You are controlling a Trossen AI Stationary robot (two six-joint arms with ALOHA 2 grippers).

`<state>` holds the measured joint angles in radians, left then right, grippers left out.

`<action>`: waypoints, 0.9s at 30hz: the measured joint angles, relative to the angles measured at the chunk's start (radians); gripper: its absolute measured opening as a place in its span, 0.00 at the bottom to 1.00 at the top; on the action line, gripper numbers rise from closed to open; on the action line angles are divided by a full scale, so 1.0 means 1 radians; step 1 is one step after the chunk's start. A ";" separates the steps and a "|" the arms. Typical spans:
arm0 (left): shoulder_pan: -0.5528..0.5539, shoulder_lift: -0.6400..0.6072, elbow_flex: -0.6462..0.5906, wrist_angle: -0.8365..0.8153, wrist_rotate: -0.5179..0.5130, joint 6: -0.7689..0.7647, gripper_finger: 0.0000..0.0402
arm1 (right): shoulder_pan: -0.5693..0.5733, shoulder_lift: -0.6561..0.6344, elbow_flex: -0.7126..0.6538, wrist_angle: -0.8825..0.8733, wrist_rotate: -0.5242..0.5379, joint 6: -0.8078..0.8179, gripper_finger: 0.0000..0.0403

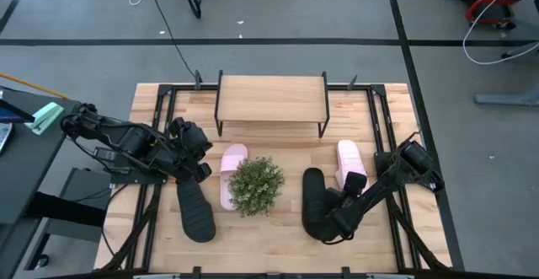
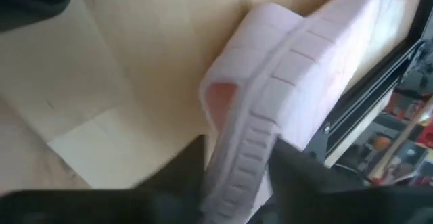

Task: Pick and place slides into the shelf
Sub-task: Put the right pink slipper on the shelf

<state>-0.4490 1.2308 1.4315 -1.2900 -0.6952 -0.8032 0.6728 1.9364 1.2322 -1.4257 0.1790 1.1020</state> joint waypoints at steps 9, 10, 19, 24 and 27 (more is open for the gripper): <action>-0.001 0.000 0.000 0.000 0.000 0.003 0.07 | -0.007 -0.302 0.001 -0.045 -0.095 0.121 0.11; -0.001 0.000 0.000 0.000 0.000 0.003 0.06 | -0.008 -0.352 0.002 -0.042 -0.113 0.136 0.11; 0.000 0.000 0.000 0.000 0.000 0.003 0.05 | -0.070 -0.722 0.183 -0.059 -0.202 0.392 0.11; 0.016 0.000 0.000 0.000 -0.001 0.004 0.06 | -0.173 -0.813 0.390 -0.073 -0.190 0.401 0.11; 0.034 0.000 0.000 0.000 -0.001 0.014 0.06 | -0.255 -0.804 0.527 -0.146 -0.220 0.307 0.11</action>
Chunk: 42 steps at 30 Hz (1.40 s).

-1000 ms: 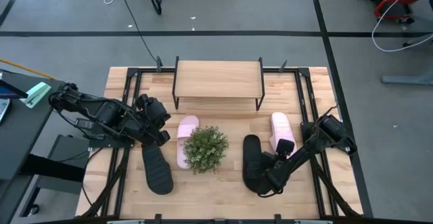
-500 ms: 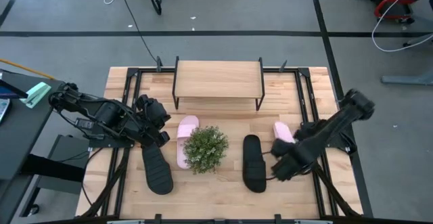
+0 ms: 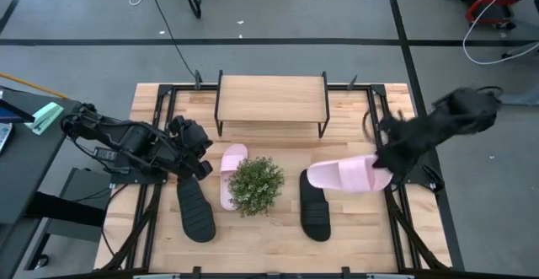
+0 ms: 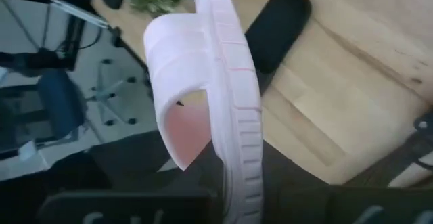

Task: Pick and place slides into the shelf
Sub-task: Put the right pink slipper on the shelf

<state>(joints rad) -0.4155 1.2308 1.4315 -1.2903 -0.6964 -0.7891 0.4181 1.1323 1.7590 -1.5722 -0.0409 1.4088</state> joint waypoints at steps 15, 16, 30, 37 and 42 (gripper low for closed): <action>0.102 0.000 0.000 0.067 0.021 0.111 0.06 | -0.363 0.175 0.265 0.001 -0.332 -0.540 0.11; 0.108 0.000 0.000 0.093 0.040 0.132 0.06 | -0.386 0.193 0.266 0.001 -0.358 -0.604 0.11; 0.173 0.000 0.000 0.299 0.250 0.254 0.04 | -0.752 0.412 0.266 0.010 -0.607 -1.229 0.11; 0.183 0.000 0.000 0.341 0.280 0.252 0.06 | -0.852 0.456 0.266 0.040 -0.788 -1.366 0.11; 0.221 0.000 0.000 0.495 0.348 0.271 0.05 | -0.871 0.465 0.266 0.154 -0.809 -1.377 0.11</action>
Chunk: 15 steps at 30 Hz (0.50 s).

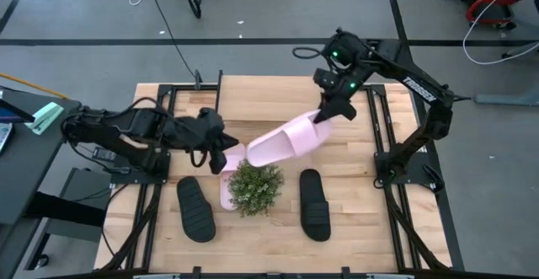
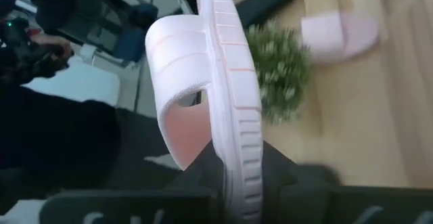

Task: Pick and place slides into the shelf
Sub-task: Put the right pink slipper on the shelf

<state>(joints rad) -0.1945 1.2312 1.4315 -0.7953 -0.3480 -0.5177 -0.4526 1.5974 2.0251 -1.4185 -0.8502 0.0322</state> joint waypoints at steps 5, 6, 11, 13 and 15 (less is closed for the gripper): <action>0.054 0.000 0.000 0.151 0.128 0.006 0.06 | 0.001 0.000 0.000 0.050 -0.006 -0.004 0.11; 0.065 0.000 0.000 0.167 0.158 0.006 0.07 | 0.001 0.000 0.000 0.050 -0.007 -0.005 0.11; 0.111 0.000 0.000 0.213 0.297 -0.020 0.14 | 0.001 0.000 0.000 0.052 0.006 -0.011 0.11; 0.126 0.000 0.000 0.214 0.333 -0.020 0.17 | 0.001 0.000 0.000 0.052 0.027 -0.019 0.11; 0.138 0.000 0.000 0.218 0.372 -0.021 0.21 | 0.001 0.000 0.000 0.051 0.033 -0.026 0.11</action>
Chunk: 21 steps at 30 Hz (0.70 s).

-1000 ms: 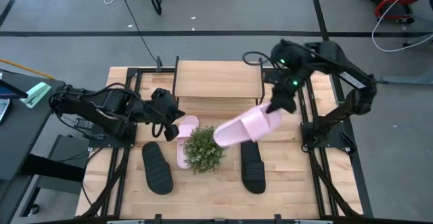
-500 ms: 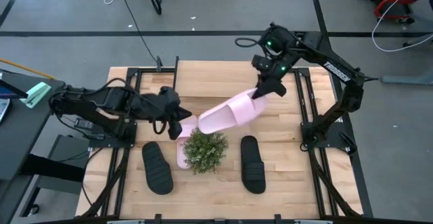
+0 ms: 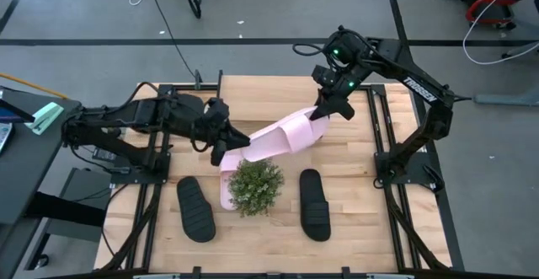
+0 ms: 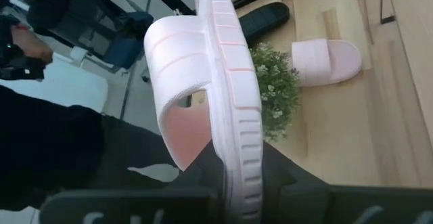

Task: Pick and place slides into the shelf
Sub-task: Put the right pink slipper on the shelf

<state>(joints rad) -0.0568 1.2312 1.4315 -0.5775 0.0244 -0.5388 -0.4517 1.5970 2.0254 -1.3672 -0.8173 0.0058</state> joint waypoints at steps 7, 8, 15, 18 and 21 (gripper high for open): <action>0.038 0.022 0.001 0.009 0.057 -0.049 0.32 | 0.004 0.000 0.000 0.014 0.002 -0.002 0.11; 0.039 0.032 0.000 0.003 0.066 -0.052 0.33 | 0.004 0.000 -0.001 0.014 0.007 -0.002 0.11; 0.038 0.101 0.001 0.062 0.173 -0.045 0.42 | 0.004 0.000 -0.001 0.015 0.017 -0.001 0.11; 0.039 0.120 0.001 0.059 0.173 -0.045 0.44 | 0.004 0.000 -0.002 0.011 0.018 0.000 0.11; 0.052 0.131 0.001 0.054 0.176 -0.044 0.47 | 0.004 0.000 -0.002 0.007 0.018 0.001 0.11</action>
<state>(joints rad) -0.0047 1.3623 1.4325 -0.5235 0.2001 -0.5827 -0.4480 1.5970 2.0239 -1.3600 -0.7990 0.0063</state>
